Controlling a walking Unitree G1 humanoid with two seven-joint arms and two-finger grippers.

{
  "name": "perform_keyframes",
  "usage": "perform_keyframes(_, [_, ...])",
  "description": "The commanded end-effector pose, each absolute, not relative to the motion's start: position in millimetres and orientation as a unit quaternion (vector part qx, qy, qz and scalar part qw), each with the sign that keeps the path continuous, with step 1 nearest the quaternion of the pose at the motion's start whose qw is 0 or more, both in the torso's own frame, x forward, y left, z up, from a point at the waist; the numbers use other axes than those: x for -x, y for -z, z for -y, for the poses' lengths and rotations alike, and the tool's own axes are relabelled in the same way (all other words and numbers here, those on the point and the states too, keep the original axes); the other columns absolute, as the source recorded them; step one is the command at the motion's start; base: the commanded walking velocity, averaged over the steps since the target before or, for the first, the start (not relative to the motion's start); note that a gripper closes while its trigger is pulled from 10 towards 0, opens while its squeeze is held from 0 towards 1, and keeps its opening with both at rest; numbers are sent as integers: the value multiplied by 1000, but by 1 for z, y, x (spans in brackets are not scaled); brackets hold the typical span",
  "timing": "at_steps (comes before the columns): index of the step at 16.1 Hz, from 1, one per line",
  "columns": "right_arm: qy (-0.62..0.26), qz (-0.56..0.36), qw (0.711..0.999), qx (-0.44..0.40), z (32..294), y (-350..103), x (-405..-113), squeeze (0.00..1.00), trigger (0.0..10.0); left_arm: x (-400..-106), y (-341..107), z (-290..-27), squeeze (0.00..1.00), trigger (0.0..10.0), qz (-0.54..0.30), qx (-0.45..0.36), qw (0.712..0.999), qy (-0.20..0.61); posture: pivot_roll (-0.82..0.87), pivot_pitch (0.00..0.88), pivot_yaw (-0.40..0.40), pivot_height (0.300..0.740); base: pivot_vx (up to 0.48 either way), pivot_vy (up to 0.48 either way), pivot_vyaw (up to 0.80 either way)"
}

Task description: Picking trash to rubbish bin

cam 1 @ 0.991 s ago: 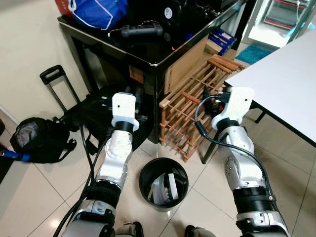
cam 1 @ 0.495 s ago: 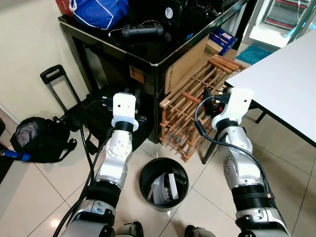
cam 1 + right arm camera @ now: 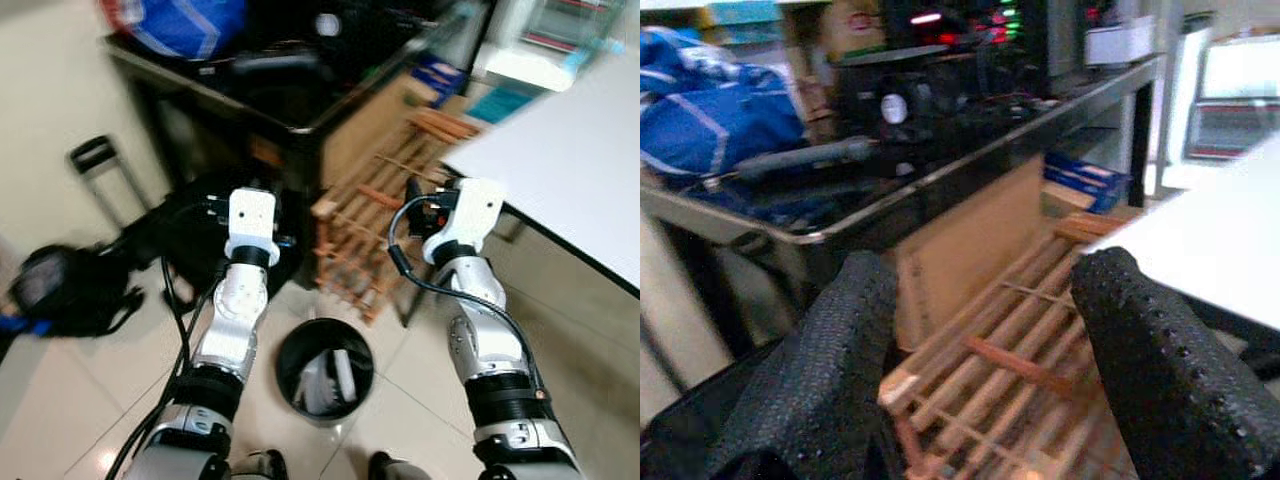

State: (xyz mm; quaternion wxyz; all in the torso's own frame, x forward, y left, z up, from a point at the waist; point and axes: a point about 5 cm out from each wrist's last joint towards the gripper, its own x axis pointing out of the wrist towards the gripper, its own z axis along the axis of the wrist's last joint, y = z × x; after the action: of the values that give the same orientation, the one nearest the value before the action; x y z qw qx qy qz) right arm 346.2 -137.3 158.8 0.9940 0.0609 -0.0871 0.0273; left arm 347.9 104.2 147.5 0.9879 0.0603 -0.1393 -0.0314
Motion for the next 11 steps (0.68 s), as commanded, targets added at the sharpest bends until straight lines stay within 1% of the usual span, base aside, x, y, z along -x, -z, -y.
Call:
perform_keyframes(1, [-23, 86, 994, -67, 139, -158, -347, 0, 10000, -348, -148, -103, 0, 10000, 138, -63, 988, 31, -57, 94, 44, 740, 0, -240, 0])
perform_keyframes(6, [-30, 82, 994, -65, 136, -157, -346, 0, 10000, -348, -148, -100, 0, 10000, 138, -65, 988, 34, -55, 104, 39, 740, 0, -48, 0])
perform_keyframes(9, [-33, 80, 994, -65, 136, -157, -346, 0, 10000, -348, -147, -100, 0, 10000, 136, -66, 988, 31, -54, 113, 37, 740, 0, -294, -654])
perform_keyframes(11, [-33, 82, 994, -62, 136, -157, -346, 0, 10000, -348, -147, -101, 0, 10000, 135, -67, 988, 30, -55, 115, 37, 740, 0, -354, 0])
